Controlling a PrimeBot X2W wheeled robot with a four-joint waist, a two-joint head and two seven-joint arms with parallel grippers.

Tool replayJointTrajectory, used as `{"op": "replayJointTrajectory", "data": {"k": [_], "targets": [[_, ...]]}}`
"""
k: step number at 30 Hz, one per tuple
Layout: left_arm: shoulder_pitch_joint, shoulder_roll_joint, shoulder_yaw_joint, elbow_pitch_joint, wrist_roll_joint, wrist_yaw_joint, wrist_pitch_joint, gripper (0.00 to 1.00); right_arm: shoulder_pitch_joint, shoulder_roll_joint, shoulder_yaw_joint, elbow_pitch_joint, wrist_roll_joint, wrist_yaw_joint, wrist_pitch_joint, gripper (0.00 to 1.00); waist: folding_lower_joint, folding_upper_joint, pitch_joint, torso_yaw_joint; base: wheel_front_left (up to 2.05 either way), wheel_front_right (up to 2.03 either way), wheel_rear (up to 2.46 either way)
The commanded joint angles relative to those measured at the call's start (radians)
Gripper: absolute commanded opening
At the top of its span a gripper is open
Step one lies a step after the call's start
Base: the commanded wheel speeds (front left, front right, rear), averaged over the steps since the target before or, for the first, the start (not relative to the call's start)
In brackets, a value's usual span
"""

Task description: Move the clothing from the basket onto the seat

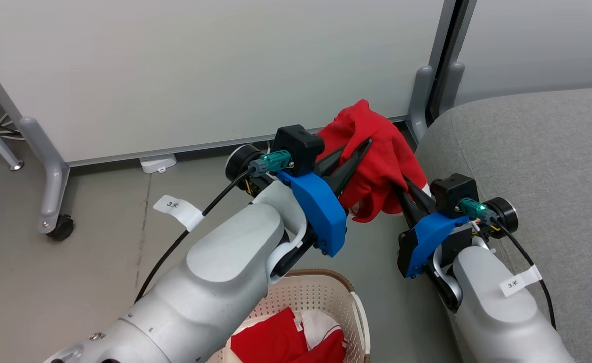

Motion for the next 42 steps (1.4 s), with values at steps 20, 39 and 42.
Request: {"op": "replayJointTrajectory", "data": {"k": [20,39,42], "targets": [[-0.019,-0.001,-0.029,0.034,-0.023,0.008,-0.028,0.27,-0.033,-0.003,0.031,0.061,0.045,0.0,-0.039,0.0,-0.0001,-0.0001,-0.013,-0.013,0.0,0.0,0.0],[0.16,0.102,0.07,-0.099,0.026,0.04,-0.115,1.0,0.008,-0.003,0.042,0.014,0.045,0.0,-0.044,0.0,-0.0001,-0.0001,-0.031,-0.02,0.0,0.0,0.0],[0.255,0.144,0.15,-0.206,0.082,0.052,-0.114,1.0,0.018,-0.003,0.046,-0.006,0.049,0.0,-0.044,0.0,-0.0001,-0.0001,-0.03,-0.023,0.0,0.0,0.0]]}}
